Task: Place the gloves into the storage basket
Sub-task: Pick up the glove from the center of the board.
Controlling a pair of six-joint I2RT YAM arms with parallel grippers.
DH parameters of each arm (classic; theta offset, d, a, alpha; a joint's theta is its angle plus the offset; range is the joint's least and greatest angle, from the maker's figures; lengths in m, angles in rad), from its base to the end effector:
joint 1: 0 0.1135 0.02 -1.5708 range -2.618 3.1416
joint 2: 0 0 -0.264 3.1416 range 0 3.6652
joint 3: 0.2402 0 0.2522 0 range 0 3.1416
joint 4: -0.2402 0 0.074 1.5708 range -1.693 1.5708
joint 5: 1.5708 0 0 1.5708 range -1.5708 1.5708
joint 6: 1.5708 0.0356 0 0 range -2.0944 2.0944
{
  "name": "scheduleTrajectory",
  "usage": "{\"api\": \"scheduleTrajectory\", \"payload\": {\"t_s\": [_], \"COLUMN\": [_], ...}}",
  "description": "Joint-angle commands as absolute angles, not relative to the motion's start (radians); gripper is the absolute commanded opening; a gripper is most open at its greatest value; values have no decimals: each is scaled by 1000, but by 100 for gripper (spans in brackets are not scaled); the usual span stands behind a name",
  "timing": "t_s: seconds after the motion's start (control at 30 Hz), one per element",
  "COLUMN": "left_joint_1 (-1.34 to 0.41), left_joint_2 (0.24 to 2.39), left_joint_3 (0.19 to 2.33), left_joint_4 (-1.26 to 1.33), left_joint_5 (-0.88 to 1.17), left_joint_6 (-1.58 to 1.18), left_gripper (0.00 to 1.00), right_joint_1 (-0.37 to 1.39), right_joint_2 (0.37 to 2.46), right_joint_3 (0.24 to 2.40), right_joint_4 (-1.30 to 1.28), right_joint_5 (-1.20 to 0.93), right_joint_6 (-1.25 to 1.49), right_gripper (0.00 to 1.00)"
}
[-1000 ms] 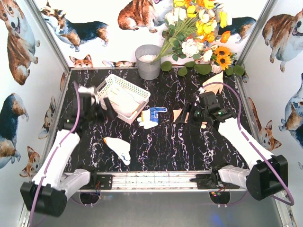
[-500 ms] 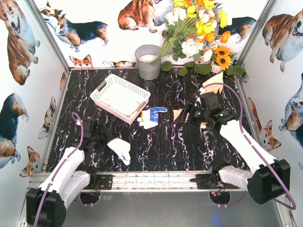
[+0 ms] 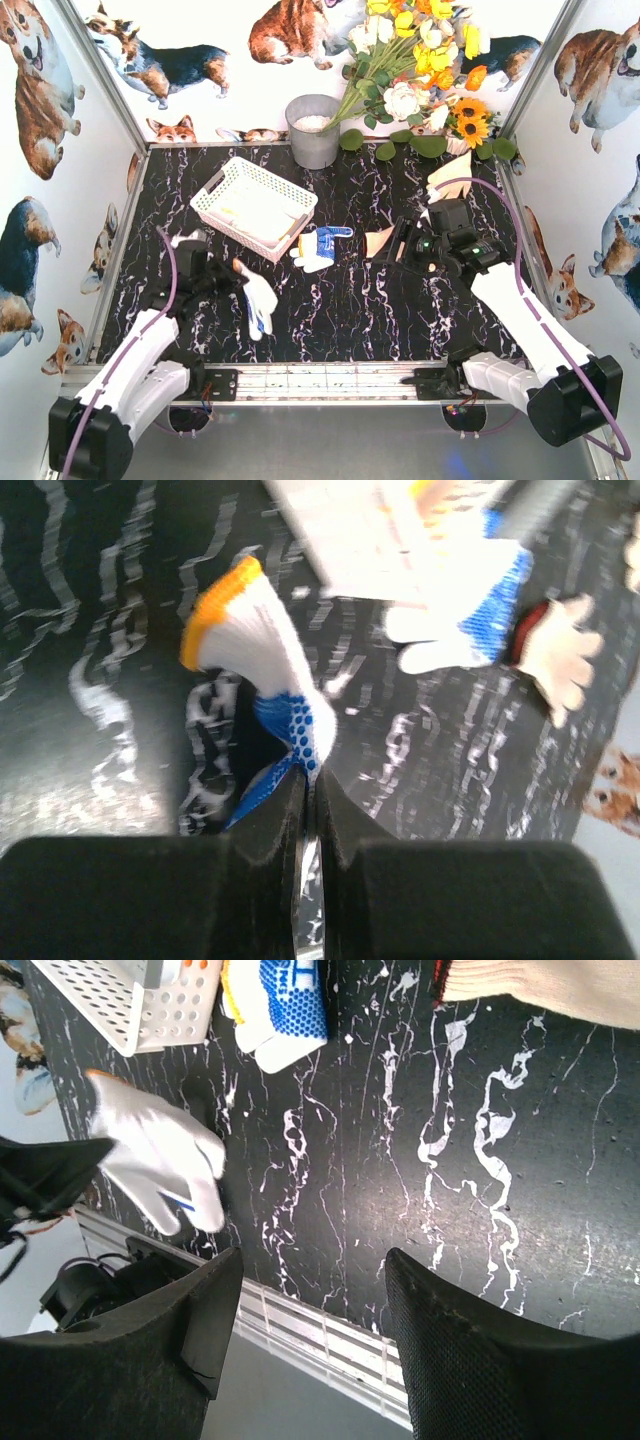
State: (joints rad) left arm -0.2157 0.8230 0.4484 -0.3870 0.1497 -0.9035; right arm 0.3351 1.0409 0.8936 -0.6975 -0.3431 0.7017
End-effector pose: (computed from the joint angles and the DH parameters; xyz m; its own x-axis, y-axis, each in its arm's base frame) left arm 0.1644 -0.0415 0.1979 -0.6662 -0.6492 -0.3671 -0.3333 0.6995 -0.6322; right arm 0.1935 0.0801 0.2843 -0.8754 0.3389 -0.3446 0.0583 0.7819 0.6207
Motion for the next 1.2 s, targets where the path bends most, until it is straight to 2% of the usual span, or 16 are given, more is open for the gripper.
{"api": "scheduleTrajectory", "payload": {"t_s": [0.0,0.23,0.47,0.57,0.73,0.97,1.17], "left_joint_1": [-297,-458,-593,-638,-689,-721,-756], "left_joint_2": [807,887,1070,1120,1171,1216,1241], "left_joint_3": [587,797,1070,1166,1262,1346,1370], "left_joint_4": [-413,-382,-490,-532,-560,-655,-689], "left_joint_5": [220,352,548,632,738,845,889], "left_joint_6": [-761,-580,-335,-289,-269,-228,-224], "left_gripper": [0,0,0,0,0,0,0], "right_joint_1": [344,345,346,347,360,382,461], "right_joint_2": [1044,1053,1027,1025,1055,1044,1109], "right_joint_3": [962,950,922,897,851,924,972], "right_joint_4": [-710,-558,-299,-221,-4,-102,-48], "right_joint_5": [-349,-483,-826,-899,-1042,-1109,-1199], "right_joint_6": [658,596,561,558,660,531,521], "right_gripper": [62,70,75,82,85,88,88]}}
